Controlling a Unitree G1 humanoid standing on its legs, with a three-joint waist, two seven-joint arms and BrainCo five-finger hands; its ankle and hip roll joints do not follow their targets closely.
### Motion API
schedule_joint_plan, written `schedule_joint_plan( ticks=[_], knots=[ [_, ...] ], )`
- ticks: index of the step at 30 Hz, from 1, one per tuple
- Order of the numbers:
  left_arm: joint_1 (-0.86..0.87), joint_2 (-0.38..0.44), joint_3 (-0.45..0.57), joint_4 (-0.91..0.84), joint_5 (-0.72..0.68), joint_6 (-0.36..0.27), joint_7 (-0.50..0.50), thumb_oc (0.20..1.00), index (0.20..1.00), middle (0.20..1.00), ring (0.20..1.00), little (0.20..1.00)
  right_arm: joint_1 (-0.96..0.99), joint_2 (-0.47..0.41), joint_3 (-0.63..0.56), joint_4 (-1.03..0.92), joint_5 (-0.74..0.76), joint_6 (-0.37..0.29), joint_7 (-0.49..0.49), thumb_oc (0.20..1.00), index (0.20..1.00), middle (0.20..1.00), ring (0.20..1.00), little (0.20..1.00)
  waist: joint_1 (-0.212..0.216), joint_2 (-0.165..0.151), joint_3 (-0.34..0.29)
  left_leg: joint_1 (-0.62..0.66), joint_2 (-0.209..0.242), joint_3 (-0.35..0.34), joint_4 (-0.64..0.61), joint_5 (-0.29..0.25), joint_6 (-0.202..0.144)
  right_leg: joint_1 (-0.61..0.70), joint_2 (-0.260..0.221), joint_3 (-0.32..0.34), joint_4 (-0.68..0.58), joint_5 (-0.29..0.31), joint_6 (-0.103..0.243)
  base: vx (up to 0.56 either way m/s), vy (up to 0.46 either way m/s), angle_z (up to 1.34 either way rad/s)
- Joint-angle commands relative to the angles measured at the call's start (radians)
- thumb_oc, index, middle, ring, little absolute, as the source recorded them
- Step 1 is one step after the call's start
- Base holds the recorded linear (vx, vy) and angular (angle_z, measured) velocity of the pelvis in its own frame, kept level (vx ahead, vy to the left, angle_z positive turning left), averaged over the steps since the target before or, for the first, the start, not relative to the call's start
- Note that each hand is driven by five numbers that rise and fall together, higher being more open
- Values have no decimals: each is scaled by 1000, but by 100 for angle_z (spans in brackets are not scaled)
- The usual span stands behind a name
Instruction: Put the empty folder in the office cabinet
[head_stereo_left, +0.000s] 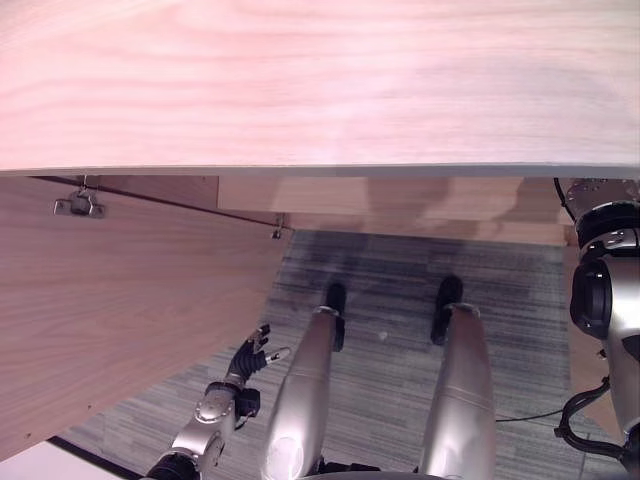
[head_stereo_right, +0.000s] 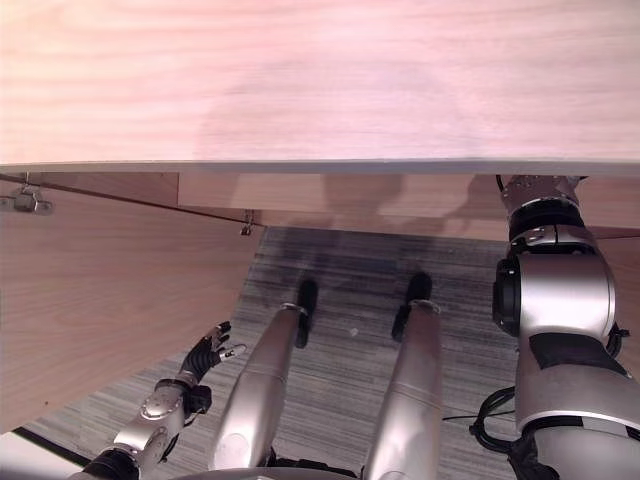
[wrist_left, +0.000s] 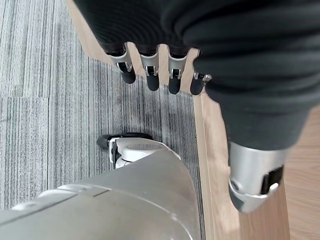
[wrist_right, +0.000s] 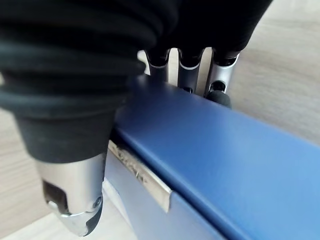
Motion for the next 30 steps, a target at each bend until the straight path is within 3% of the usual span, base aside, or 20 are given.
schedule_joint_plan(
  ticks=[1, 7, 14, 20, 30],
  knots=[
    [14, 89, 44, -11, -34, -13, -19, 1000, 1000, 1000, 1000, 1000, -42, -51, 78, -38, -77, 35, 94, 1000, 1000, 1000, 1000, 1000, 39, 4, 58, 57, 2, -9, -19, -83, 28, 134, -5, -37, 52, -182, 29, 0, 0, 0],
    [2, 77, 52, -3, -36, -8, -21, 1000, 1000, 1000, 1000, 1000, 77, -1, -1, -10, -46, 43, 114, 1000, 1000, 1000, 1000, 1000, 36, -3, 61, 71, 3, -7, -34, -80, 29, 159, 0, -45, 29, -177, 31, -3, -5, 3],
    [-33, 41, 85, 37, -37, -3, 0, 1000, 1000, 1000, 1000, 1000, 310, 156, -173, 68, 56, 51, 130, 1000, 1000, 1000, 1000, 1000, 18, 2, 73, 86, 3, -8, -49, -82, 33, 178, 2, -48, 9, -178, 29, -6, 7, 4],
    [-49, 2, 109, 71, -22, 4, -5, 1000, 1000, 1000, 1000, 1000, 504, 315, -202, -3, 96, 37, 195, 1000, 1000, 1000, 1000, 1000, -10, -5, 83, 91, 4, 1, -61, -76, 33, 181, 1, -48, -2, -168, 32, -10, 8, 0],
    [-16, -8, 175, 108, 0, 13, -53, 1000, 1000, 1000, 1000, 1000, 711, 392, -198, -155, 111, 42, 339, 1000, 1000, 1000, 1000, 1000, -36, -27, 85, 127, 12, 9, -79, -72, 31, 221, 1, -47, -35, -147, 39, -8, 11, -2]
  ],
)
